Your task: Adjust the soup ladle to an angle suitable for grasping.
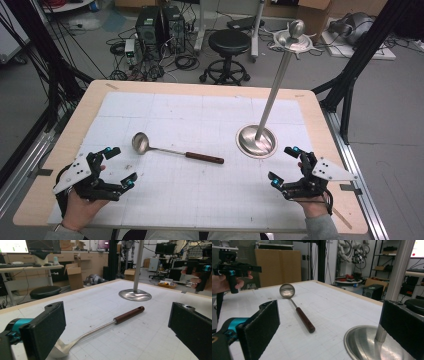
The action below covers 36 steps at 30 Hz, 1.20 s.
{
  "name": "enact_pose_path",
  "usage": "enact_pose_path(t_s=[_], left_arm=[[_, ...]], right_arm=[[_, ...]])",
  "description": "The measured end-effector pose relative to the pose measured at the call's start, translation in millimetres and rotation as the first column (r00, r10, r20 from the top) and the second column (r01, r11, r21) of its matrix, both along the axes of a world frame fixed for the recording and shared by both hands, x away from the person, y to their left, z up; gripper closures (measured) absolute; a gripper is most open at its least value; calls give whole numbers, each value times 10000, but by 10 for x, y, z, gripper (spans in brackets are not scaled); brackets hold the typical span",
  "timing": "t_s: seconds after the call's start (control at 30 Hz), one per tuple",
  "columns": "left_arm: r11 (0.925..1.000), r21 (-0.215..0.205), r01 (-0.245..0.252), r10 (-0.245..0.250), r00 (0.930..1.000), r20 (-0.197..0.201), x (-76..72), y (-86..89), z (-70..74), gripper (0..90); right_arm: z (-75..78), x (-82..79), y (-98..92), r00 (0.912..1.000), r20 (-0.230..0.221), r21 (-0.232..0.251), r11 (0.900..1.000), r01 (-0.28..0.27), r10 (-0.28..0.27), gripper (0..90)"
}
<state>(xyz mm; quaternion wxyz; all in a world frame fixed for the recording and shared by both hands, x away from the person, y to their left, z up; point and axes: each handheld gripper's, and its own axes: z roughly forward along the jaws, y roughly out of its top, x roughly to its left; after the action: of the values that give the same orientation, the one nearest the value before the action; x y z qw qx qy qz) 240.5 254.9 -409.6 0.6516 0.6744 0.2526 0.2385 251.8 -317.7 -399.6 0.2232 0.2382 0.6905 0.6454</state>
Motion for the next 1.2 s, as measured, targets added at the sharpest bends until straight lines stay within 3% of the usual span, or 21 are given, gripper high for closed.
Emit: enact_pose_path(t_s=[0.47,0.9,1.2], left_arm=[[10000,93,-7,7,10000,-26,13,-15,28,18],[9997,180,160,-164,9997,175,45,-38,61,19],[9995,289,110,-113,9999,102,108,-85,121,120]], right_arm=[[-44,48,38,9987,-435,-218,9994,-281,271,15],[-47,41,69,9987,-462,-319,9992,-249,234,14],[-54,47,89,9983,-439,-453,9982,-403,383,15]])
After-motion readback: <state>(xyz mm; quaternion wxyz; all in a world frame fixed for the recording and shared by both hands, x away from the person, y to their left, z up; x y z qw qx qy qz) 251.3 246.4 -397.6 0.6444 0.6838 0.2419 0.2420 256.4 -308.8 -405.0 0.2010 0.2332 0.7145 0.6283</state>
